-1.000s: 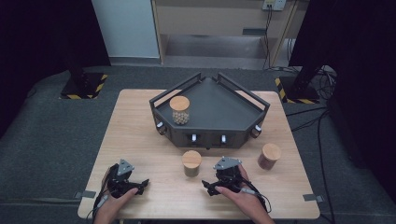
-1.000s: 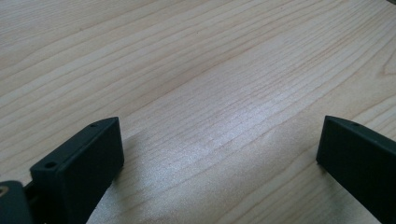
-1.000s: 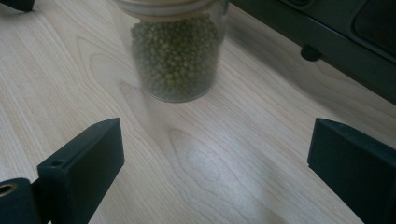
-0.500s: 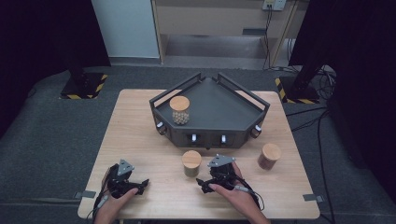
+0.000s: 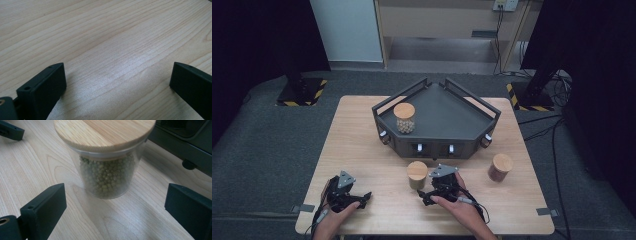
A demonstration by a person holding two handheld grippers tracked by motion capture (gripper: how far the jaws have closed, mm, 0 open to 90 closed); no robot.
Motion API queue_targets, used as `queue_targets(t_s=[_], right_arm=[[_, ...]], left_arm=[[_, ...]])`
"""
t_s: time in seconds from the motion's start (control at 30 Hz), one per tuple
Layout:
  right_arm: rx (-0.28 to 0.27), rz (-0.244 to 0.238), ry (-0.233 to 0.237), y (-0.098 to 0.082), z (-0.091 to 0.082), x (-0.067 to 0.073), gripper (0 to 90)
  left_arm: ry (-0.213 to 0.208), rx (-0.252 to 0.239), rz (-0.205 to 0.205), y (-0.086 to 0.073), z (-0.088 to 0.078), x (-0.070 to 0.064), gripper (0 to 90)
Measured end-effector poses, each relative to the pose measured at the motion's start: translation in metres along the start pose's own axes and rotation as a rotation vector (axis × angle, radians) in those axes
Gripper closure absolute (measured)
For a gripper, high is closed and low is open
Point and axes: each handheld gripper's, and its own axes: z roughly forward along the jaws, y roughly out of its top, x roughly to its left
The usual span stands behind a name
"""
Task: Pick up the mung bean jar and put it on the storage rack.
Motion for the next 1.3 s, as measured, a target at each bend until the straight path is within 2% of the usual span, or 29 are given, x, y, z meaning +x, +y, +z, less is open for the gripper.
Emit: queue_targets(t_s=[0.23,0.43,0.8,0.93,1.3], right_arm=[[-0.006,0.001,0.010,0.002,0.005,0.003,4.3],[-0.008,0.000,0.000,0.004,0.012,0.008,5.3],[-0.042,0.037,-0.012,0.005,0.019,0.009,9.3],[-0.046,0.019,-0.022,0.008,0.022,0.014,11.4],[-0.048,0.025,-0.027,0.011,0.027,0.016,17.7]], left_arm=[[0.001,0.000,-0.001,0.000,0.000,0.000,0.0],[0.002,0.000,-0.002,0.000,0.000,-0.001,0.0],[0.002,0.000,-0.002,0.000,0.000,-0.001,0.0],[0.003,0.000,-0.003,0.000,0.000,-0.001,0.0],[0.004,0.000,-0.003,0.000,0.000,-0.001,0.0]])
